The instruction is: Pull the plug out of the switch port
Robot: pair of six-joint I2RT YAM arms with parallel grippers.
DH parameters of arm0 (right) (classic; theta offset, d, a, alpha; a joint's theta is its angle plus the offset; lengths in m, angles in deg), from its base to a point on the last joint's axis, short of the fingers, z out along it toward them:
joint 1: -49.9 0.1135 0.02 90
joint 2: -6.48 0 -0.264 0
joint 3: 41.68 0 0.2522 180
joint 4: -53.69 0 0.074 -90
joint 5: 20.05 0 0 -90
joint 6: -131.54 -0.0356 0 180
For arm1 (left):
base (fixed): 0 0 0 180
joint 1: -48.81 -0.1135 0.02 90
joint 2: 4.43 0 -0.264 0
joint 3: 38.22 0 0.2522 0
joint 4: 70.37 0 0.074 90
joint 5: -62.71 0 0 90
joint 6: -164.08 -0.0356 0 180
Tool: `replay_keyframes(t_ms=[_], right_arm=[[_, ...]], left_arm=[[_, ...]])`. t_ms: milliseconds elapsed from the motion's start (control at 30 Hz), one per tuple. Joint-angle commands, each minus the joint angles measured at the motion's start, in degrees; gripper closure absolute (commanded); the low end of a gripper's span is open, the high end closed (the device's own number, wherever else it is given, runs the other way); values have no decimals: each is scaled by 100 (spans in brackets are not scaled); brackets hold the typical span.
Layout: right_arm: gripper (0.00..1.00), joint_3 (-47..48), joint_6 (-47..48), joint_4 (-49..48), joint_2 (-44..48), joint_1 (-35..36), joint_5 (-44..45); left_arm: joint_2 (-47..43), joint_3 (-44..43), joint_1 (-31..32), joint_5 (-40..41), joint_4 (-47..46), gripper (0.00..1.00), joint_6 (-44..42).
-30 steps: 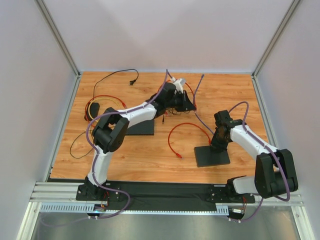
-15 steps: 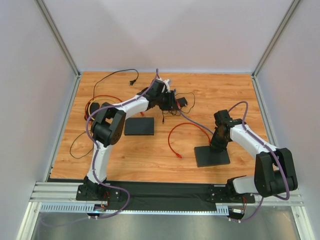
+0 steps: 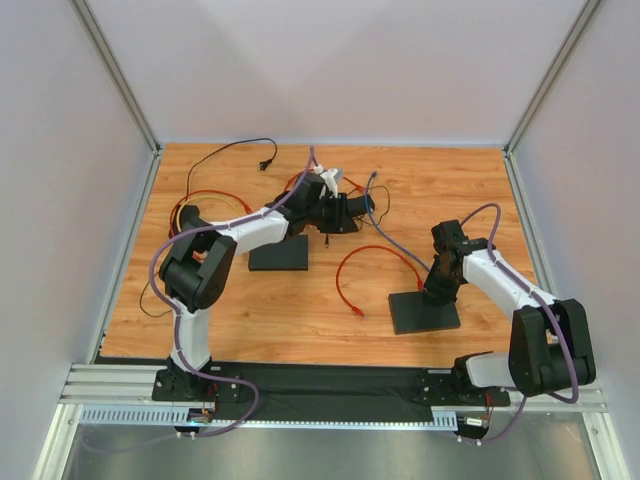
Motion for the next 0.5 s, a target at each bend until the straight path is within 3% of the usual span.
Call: replay_keyframes(t_ms=[0, 233, 467], right_arm=[[76, 37, -38, 252, 164, -236, 314], [75, -6, -12, 341, 288, -632, 279], [76, -94, -29, 192, 112, -658, 191]], left_arm=[[42, 179, 425, -846, -1440, 57, 378], [1062, -233, 970, -1648, -2556, 59, 1548], [1739, -558, 1471, -2070, -3041, 60, 2401]])
